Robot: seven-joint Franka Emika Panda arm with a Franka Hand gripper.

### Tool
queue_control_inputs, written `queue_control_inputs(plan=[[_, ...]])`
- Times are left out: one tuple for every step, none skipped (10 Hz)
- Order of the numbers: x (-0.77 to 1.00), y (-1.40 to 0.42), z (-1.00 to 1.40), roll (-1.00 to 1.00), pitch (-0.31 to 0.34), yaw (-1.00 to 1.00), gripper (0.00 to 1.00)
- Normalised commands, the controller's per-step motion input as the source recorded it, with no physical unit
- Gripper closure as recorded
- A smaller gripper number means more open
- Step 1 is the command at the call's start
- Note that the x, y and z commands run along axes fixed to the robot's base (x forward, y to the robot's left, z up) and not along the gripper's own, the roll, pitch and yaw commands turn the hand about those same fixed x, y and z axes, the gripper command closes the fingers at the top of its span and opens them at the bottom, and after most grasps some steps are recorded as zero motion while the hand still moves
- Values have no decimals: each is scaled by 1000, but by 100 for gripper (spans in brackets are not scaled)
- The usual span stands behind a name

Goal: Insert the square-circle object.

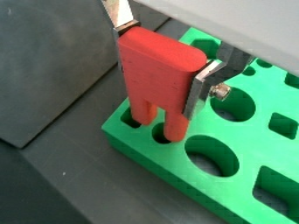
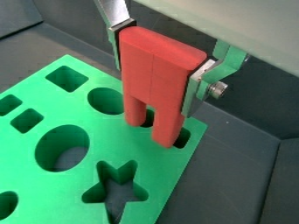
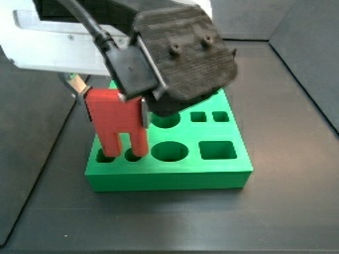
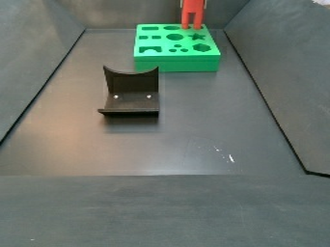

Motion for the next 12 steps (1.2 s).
queue_control_inputs(plan=[[-271, 0, -243, -226, -51, 0, 100], [-260, -23, -191, -151, -71, 9, 100], [-311, -43, -154, -81, -77, 31, 100], [-306, -46, -169, -30, -79, 77, 100], [-366, -111, -126, -14, -91, 89, 100], [-257, -86, -226, 0, -99, 149, 100], [0, -129, -337, 0, -76, 263, 100], [169, -83, -500, 0, -36, 289, 100], [211, 0, -537, 0, -37, 349, 100], [200, 0, -531, 0, -44, 300, 100], [274, 0, -563, 1, -36, 154, 100], [189, 0, -577, 60, -53, 0, 100]])
